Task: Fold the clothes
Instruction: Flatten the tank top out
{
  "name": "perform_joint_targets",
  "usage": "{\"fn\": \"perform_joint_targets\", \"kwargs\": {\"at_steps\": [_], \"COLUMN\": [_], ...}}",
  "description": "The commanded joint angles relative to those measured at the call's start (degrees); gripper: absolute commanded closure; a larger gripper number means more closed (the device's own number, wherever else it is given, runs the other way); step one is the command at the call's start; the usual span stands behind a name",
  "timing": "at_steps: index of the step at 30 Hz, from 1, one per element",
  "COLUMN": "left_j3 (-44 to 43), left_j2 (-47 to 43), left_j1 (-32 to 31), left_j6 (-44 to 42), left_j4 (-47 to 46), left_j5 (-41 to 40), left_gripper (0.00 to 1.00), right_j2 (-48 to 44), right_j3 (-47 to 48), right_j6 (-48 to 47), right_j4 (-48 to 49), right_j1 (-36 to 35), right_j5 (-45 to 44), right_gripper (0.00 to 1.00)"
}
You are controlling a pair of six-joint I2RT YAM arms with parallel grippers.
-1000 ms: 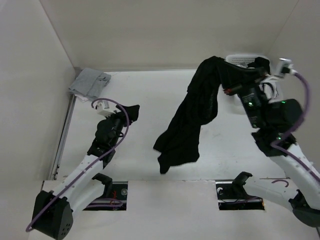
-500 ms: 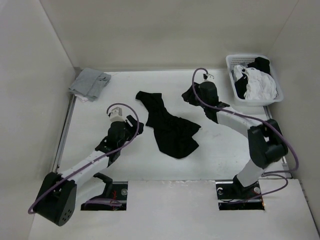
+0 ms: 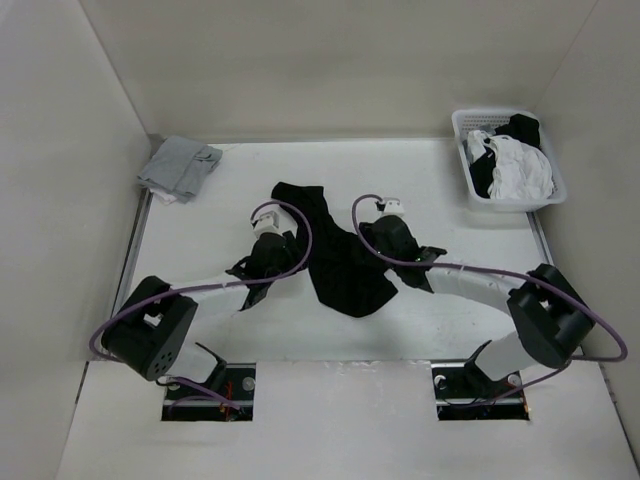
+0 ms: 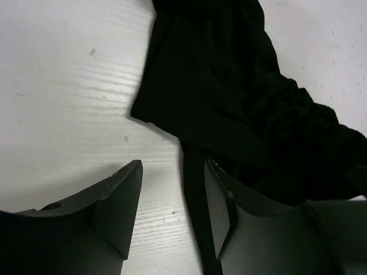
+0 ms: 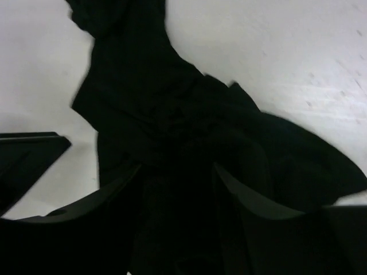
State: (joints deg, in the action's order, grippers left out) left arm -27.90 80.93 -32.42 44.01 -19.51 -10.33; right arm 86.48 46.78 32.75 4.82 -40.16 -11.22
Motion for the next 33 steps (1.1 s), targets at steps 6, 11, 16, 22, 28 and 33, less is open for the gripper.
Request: {"fn": "perform_joint_targets", "kwargs": {"at_steps": [6, 11, 16, 22, 28, 33], "left_j3": [-2.0, -3.5, -4.6, -5.1, -7.7, -13.9], "left_j2": [5.7, 10.5, 11.5, -0.1, -20.2, -32.2], "left_j1": [-5.5, -8.6, -8.8, -3.0, 11.0, 13.0], "left_j6": [1.9, 3.6, 4.9, 4.7, 3.2, 2.8], "left_j4": [-1.9, -3.0, -4.3, -3.3, 7.3, 14.5], "left_j5": [1.4, 2.2, 2.5, -0.5, 0.8, 2.1], "left_gripper": [0.55, 0.66, 0.89, 1.00, 1.00, 1.00], "right_j2": [-10.7, -6.5, -2.3, -19.0, -46.0, -54.3], "right_j3": [-4.2, -4.5, -1.8, -2.4, -3.4, -0.2], "right_j6": [-2.3, -0.9, -0.8, -0.4, 8.9, 10.8], "right_j4": [-5.8, -5.4, -1.6, -2.1, -11.3, -12.9], "right_j1": [-4.9, -4.3, -2.9, -5.1, -5.8, -10.6], "right_j5": [-18.5, -18.1, -12.8, -14.3, -6.5, -3.3], "right_gripper": [0.36, 0.34, 0.80, 0.98, 0.97, 0.96]}}
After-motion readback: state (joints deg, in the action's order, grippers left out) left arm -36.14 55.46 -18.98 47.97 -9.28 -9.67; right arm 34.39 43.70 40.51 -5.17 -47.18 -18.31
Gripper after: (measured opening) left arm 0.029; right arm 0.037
